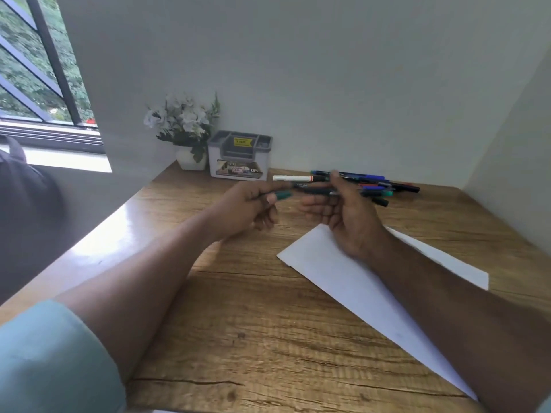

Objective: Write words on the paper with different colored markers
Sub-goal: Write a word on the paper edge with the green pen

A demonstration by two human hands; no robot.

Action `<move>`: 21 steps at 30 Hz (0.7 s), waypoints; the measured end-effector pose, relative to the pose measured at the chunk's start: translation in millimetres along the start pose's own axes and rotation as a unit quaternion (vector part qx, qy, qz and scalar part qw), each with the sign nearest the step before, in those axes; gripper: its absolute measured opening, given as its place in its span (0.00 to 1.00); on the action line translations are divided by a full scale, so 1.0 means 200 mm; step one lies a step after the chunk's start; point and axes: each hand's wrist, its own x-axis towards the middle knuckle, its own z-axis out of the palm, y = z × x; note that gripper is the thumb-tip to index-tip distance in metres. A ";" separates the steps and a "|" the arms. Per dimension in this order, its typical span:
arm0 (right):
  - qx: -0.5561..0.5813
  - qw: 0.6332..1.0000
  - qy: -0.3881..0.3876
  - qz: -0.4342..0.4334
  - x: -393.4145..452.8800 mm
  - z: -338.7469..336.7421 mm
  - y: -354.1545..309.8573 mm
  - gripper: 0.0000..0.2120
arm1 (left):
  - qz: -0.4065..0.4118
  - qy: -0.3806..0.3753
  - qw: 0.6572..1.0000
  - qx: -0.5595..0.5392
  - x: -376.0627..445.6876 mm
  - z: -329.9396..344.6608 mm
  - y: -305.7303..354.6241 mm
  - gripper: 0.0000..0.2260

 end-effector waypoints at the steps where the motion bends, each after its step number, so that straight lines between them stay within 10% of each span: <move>1: 0.007 1.000 0.022 -0.004 0.00 -0.01 -0.01 0.18 | -0.014 0.018 1.000 -0.001 0.00 -0.03 -0.02 0.14; 6: -0.046 0.998 -0.038 0.016 0.01 -0.02 0.03 0.06 | -0.057 0.072 0.996 -0.009 0.02 -0.04 -0.02 0.12; 14: -0.059 0.993 -0.088 -0.052 0.05 0.03 -0.03 0.09 | -0.064 -0.050 0.947 0.310 0.05 -0.02 -0.03 0.22; 21: -0.154 0.978 -0.140 0.035 -0.03 0.00 0.04 0.08 | -0.054 -0.103 0.946 0.304 0.07 -0.03 -0.04 0.20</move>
